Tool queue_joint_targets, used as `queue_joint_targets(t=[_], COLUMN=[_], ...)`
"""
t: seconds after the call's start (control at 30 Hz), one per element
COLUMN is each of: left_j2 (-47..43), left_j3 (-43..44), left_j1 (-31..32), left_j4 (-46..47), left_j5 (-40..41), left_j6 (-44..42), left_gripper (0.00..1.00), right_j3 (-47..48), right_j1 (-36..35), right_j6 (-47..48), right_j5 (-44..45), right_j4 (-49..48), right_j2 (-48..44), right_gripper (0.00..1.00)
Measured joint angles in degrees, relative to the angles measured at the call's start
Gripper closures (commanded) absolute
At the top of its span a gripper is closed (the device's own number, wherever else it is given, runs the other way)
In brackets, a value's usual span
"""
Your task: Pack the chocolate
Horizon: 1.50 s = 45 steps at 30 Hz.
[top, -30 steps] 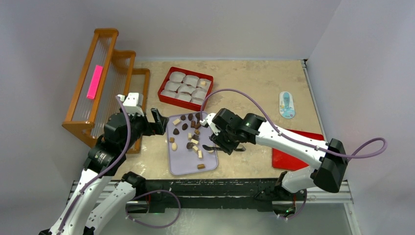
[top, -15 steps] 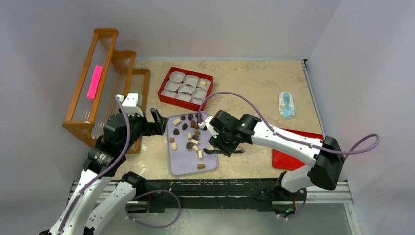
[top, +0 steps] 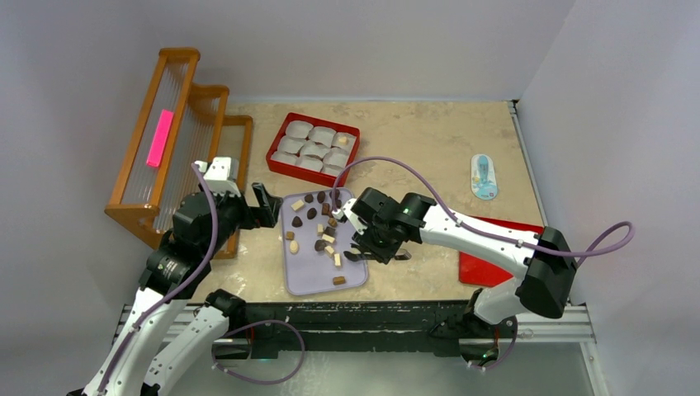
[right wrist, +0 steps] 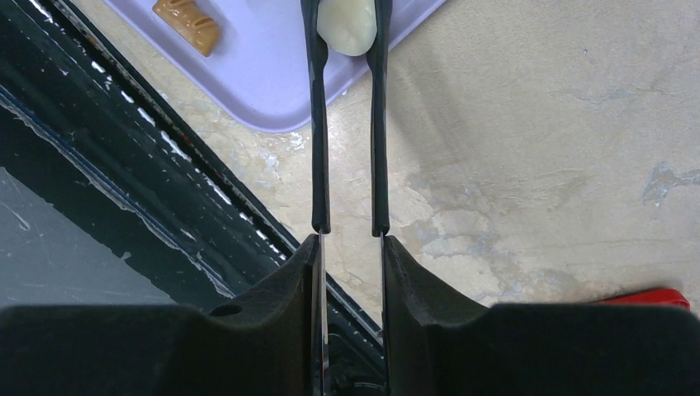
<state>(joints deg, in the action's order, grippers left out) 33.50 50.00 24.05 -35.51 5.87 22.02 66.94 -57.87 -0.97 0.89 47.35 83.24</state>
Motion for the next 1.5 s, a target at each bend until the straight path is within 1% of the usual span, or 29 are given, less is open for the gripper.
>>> queue_joint_targets(t=[0.37,0.7,0.87,0.97,1.13,1.33,1.5], left_j2=[-0.2,-0.2,-0.4,-0.4,-0.4,-0.5,-0.8], left_j3=[0.0,0.0,0.0,0.0,0.0,0.0,0.0], left_j1=[0.0,0.0,0.0,0.0,0.0,0.0,0.0], left_j4=[0.0,0.0,0.0,0.0,0.0,0.0,0.0], left_j5=[0.4,0.4,0.4,0.4,0.4,0.4,0.5], left_j6=[0.0,0.0,0.0,0.1,0.1,0.1,0.1], left_gripper=[0.00,0.00,0.00,0.00,0.00,0.00,0.00], right_j3=[0.9,8.3,12.1,14.3,17.7,22.0,29.8], right_j1=[0.0,0.0,0.0,0.0,1.8,7.3,12.3], right_j6=[-0.5,-1.8,-2.1,-2.1,-2.1,-2.0,-2.1], right_j5=[0.5,3.8,7.6,10.4,14.6,14.4,13.0], right_j4=[-0.1,-0.3,-2.4,-5.6,-13.1,-21.7,-25.9], right_j2=[0.0,-0.1,0.0,0.7,5.1,13.0,22.1], right_gripper=[0.81,0.78,0.78,0.77,0.77,0.76,0.75])
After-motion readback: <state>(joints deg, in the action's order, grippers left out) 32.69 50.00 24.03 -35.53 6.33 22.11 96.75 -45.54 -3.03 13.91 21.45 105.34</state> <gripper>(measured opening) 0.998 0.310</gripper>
